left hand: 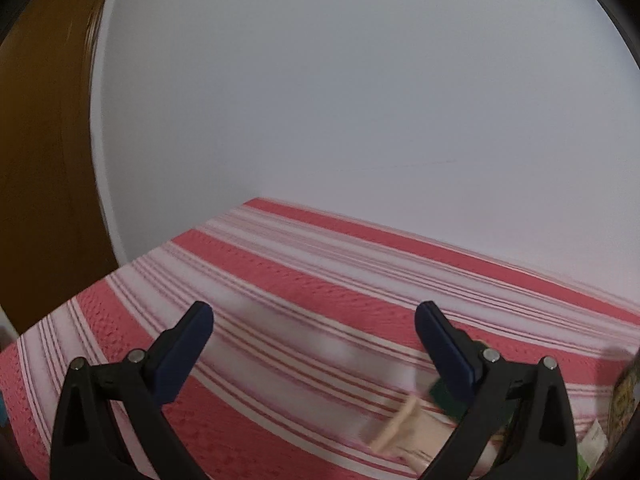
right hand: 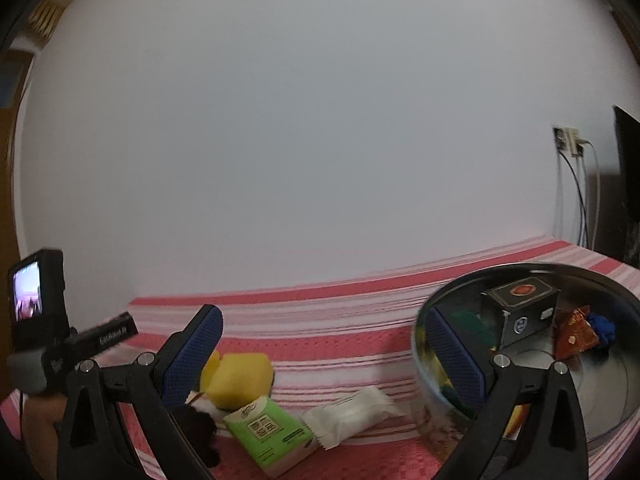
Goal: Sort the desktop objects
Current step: 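Grasp a green-faced sponge with the left tool while the right tool grasps a yellow sponge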
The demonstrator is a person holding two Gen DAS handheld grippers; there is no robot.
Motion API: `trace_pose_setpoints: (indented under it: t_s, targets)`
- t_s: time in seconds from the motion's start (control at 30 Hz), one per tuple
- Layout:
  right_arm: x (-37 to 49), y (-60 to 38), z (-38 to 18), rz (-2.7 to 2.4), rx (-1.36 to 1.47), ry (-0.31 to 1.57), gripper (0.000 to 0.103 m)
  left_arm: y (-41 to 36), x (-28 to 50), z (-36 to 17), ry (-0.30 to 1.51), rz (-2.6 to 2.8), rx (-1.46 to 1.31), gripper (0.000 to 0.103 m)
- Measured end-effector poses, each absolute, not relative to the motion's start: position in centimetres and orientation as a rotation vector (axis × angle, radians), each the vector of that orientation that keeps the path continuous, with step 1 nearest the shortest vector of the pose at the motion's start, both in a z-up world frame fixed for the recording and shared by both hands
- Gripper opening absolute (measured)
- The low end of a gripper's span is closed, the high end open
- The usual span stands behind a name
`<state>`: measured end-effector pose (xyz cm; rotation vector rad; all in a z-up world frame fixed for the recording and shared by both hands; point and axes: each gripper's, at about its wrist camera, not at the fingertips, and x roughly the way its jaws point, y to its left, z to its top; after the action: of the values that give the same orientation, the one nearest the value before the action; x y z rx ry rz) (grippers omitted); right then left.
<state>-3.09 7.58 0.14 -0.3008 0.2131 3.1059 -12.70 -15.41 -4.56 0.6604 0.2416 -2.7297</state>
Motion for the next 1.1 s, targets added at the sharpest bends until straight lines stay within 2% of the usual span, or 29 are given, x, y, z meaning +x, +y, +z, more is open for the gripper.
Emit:
trace_pose_setpoints:
  t_s: [0.13,0.37,0.57,0.73,0.83,0.87,0.93,0.97,1.1]
  targets:
    - [-4.1,6.1,-0.1,3.158,-0.391,0.125,0.102,-15.7,-13.2,-4.9,0.261,-2.728,0.697,0.102]
    - [-7.4,4.3,-1.0,3.244,-0.622,0.084,0.102,-15.1,-15.1,-4.8,0.083,-2.797,0.682,0.102]
    - [-11.3,2.4,-2.4,3.191,-0.908,0.040,0.102,-16.0,-15.1,-4.8,0.155,-2.836,0.666,0.102]
    - [-14.9,0.7,-3.7,3.144,-1.100,-0.011,0.101,-15.6,-14.7,-4.5,0.114,-2.871,0.618,0.102]
    - [-16.3,0.1,-4.5,3.106,-1.220,-0.022,0.094,-15.4,-14.4,-4.3,0.114,-2.907,0.588,0.102]
    - [-16.8,0.0,-5.0,3.084,-1.269,-0.020,0.089,-15.2,-14.2,-4.0,0.112,-2.923,0.570,0.102]
    - [-17.7,0.0,-5.7,3.054,-1.364,-0.006,0.078,-15.1,-14.1,-4.0,0.094,-2.936,0.543,0.102]
    - [-18.0,0.1,-6.1,3.053,-1.410,0.013,0.064,-14.9,-14.0,-3.9,0.086,-2.944,0.539,0.102]
    - [-17.8,0.8,-6.0,3.074,-1.414,0.085,0.061,-14.1,-14.0,-4.0,0.065,-2.984,0.567,0.102]
